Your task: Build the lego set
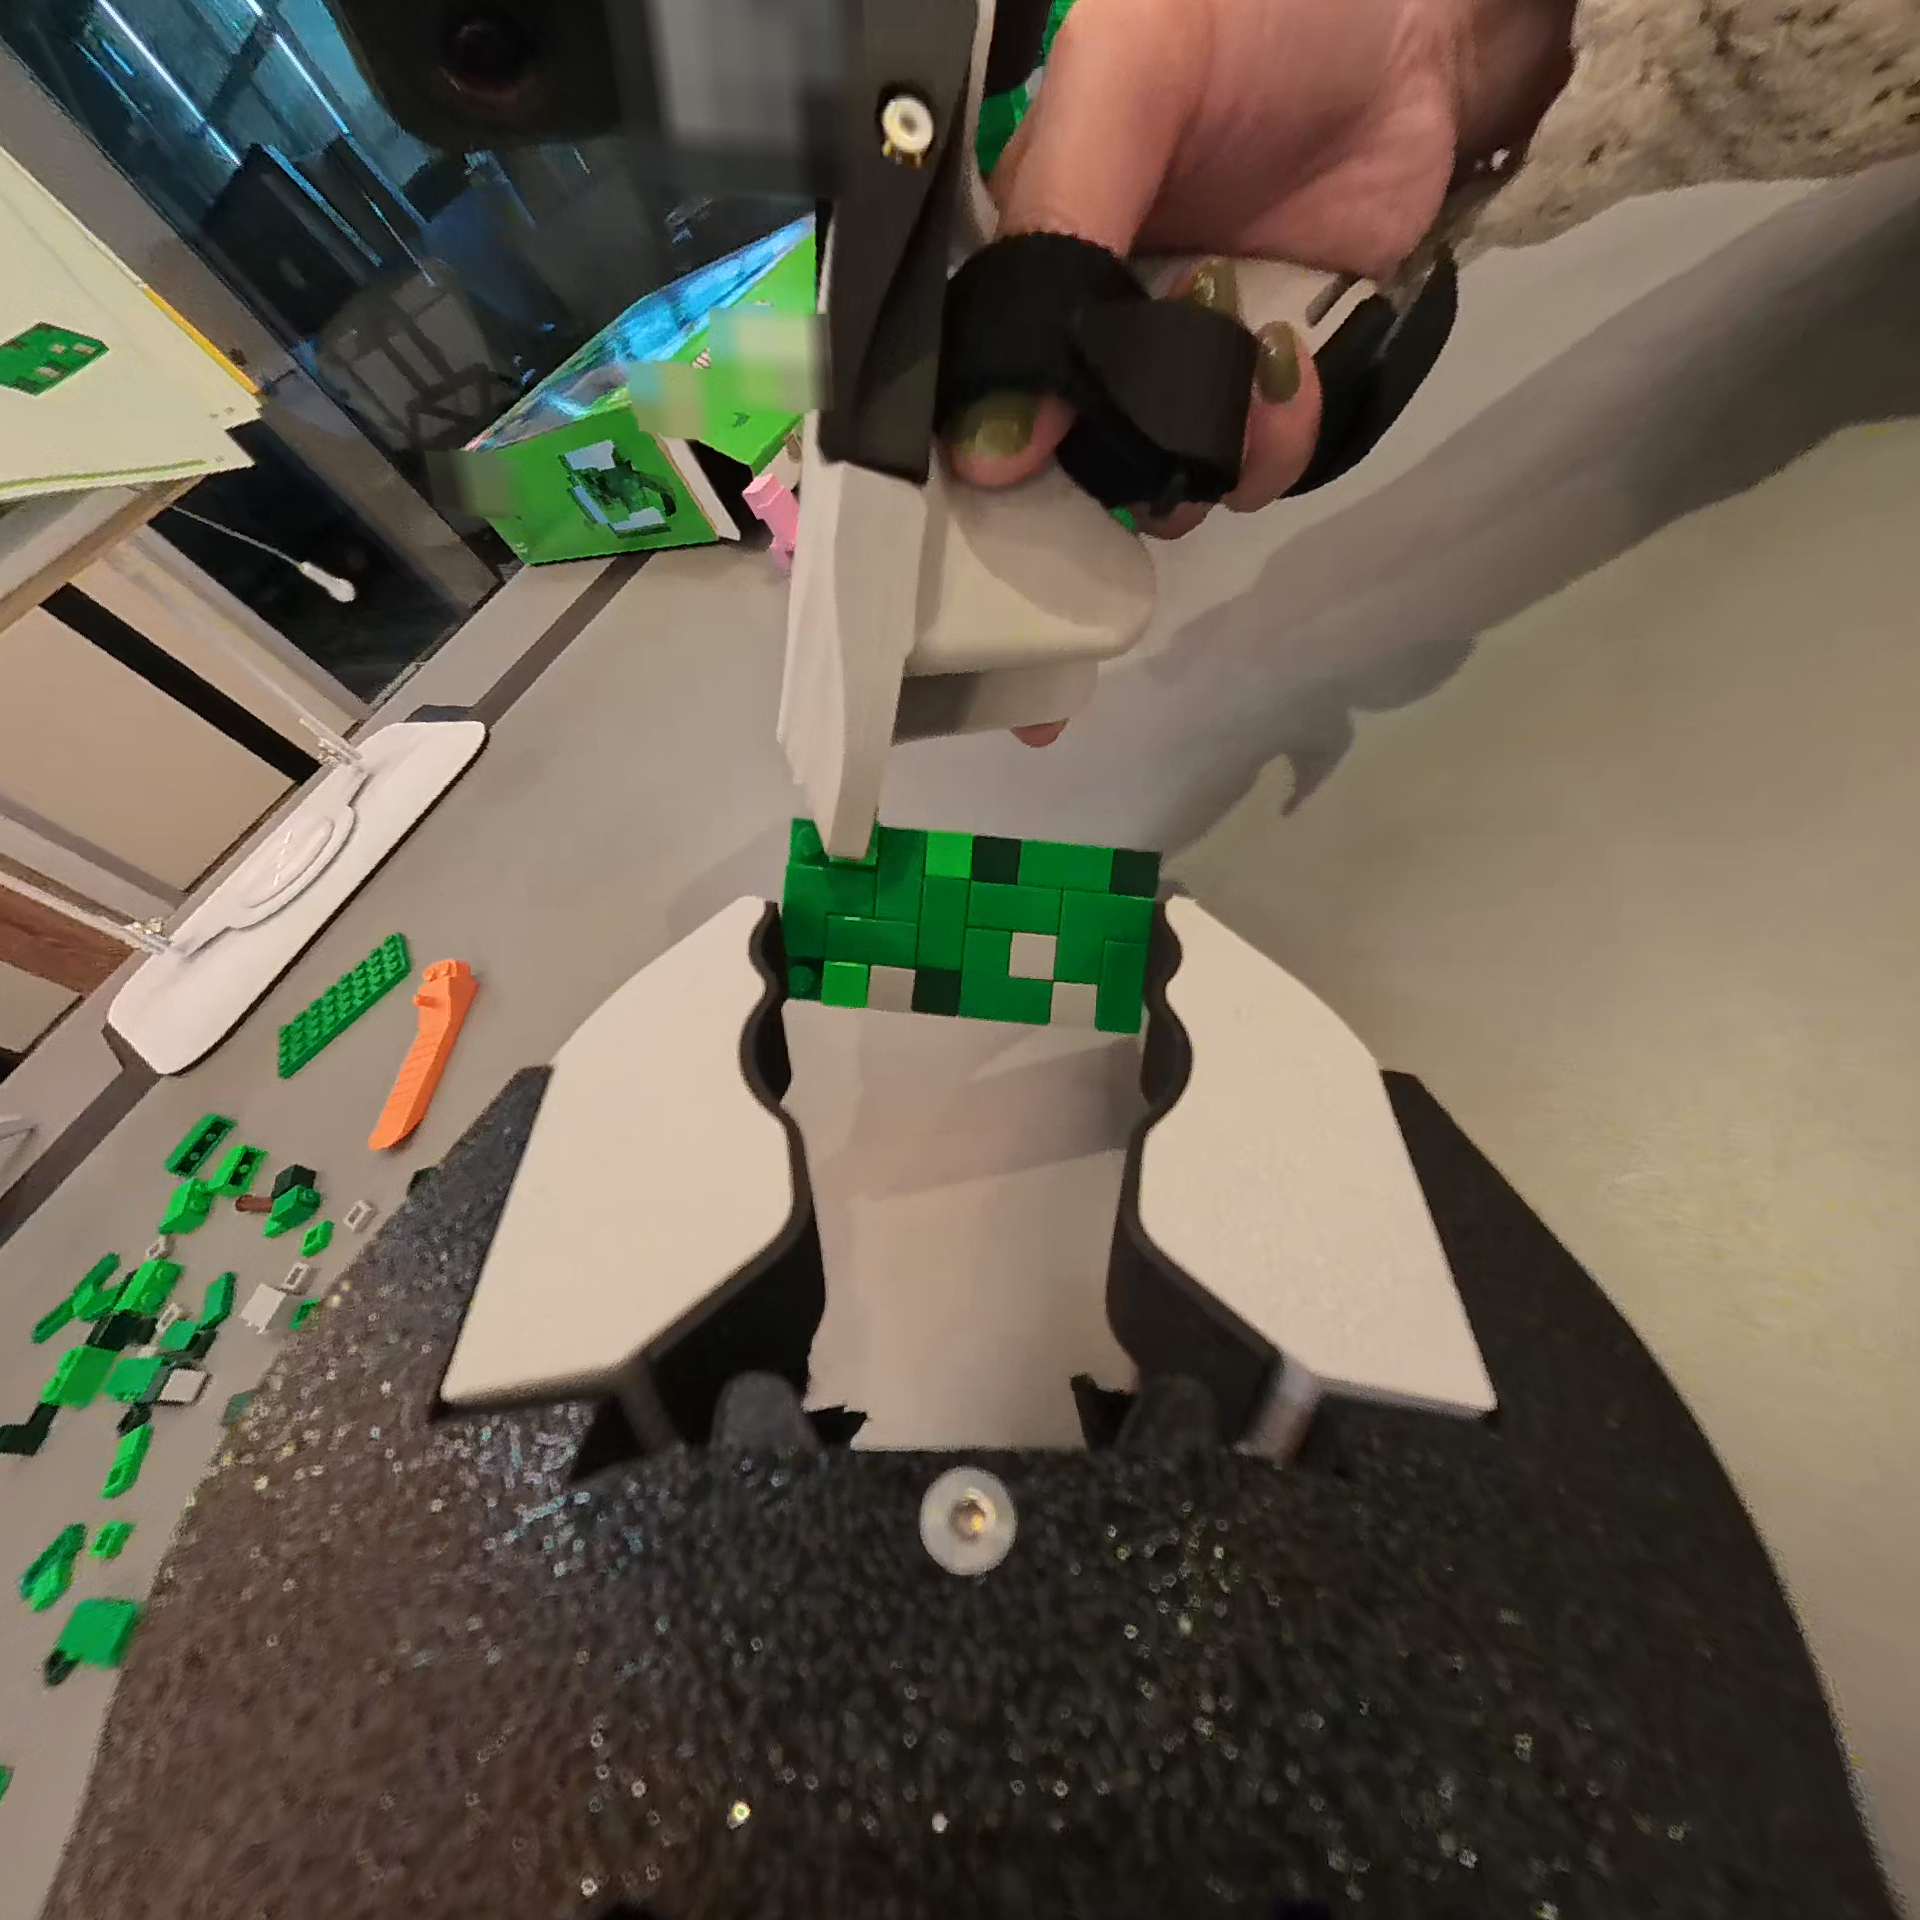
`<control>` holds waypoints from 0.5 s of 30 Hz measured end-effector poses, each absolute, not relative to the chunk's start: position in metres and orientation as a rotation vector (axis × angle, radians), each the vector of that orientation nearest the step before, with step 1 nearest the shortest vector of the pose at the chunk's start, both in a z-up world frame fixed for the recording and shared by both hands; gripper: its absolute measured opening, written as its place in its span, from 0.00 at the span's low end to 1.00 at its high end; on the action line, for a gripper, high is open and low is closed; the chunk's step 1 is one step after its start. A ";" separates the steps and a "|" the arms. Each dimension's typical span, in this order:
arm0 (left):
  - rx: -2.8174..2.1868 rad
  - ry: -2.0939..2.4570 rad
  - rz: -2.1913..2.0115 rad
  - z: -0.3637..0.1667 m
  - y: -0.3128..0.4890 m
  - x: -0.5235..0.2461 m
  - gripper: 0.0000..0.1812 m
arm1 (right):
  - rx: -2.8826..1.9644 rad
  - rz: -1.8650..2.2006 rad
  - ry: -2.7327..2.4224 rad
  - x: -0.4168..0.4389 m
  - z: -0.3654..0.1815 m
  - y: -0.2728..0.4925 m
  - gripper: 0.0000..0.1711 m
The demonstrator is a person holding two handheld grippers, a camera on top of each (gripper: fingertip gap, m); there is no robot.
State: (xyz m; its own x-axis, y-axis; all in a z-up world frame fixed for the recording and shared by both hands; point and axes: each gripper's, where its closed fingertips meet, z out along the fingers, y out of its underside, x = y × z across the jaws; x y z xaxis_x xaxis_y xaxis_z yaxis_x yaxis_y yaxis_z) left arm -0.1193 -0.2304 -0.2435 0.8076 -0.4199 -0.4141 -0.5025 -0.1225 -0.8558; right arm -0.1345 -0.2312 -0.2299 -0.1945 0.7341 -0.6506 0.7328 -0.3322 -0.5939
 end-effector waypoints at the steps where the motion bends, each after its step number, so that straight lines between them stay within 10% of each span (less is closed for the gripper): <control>1: -1.748 0.720 0.098 -0.244 -0.230 -0.120 0.36 | -1.993 1.592 -1.804 -0.135 -0.230 -0.231 0.05; 15: -1.636 0.706 0.162 -0.228 -0.232 -0.119 0.36 | -1.745 1.556 -1.811 -0.134 -0.212 -0.235 0.04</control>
